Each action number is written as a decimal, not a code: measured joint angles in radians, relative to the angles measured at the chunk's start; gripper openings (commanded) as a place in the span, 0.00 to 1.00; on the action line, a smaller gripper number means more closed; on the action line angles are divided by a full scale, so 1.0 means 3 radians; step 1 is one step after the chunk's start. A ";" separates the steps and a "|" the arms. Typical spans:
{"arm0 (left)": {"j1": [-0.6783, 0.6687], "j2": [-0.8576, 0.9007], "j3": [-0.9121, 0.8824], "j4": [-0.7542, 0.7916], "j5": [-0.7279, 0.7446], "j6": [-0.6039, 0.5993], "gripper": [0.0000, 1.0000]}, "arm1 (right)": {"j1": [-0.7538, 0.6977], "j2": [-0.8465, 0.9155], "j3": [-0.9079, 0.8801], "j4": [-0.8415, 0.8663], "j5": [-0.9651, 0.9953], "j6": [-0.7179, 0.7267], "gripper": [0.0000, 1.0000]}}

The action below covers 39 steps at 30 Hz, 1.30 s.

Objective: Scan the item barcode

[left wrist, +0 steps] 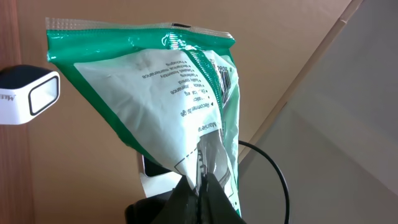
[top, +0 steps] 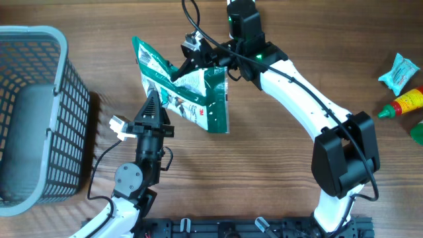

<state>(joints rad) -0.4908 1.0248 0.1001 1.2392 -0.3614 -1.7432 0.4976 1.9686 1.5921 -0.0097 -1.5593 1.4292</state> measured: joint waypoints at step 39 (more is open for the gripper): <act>0.0210 0.0020 0.0004 0.0001 0.1545 0.1096 0.04 | -0.1031 -0.0029 0.0000 -0.4518 0.0688 -0.7396 1.00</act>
<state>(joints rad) -0.4278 1.0309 0.1013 1.2396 0.1020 -1.4143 0.1883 1.9598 1.5921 -1.3651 -1.3529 -0.7895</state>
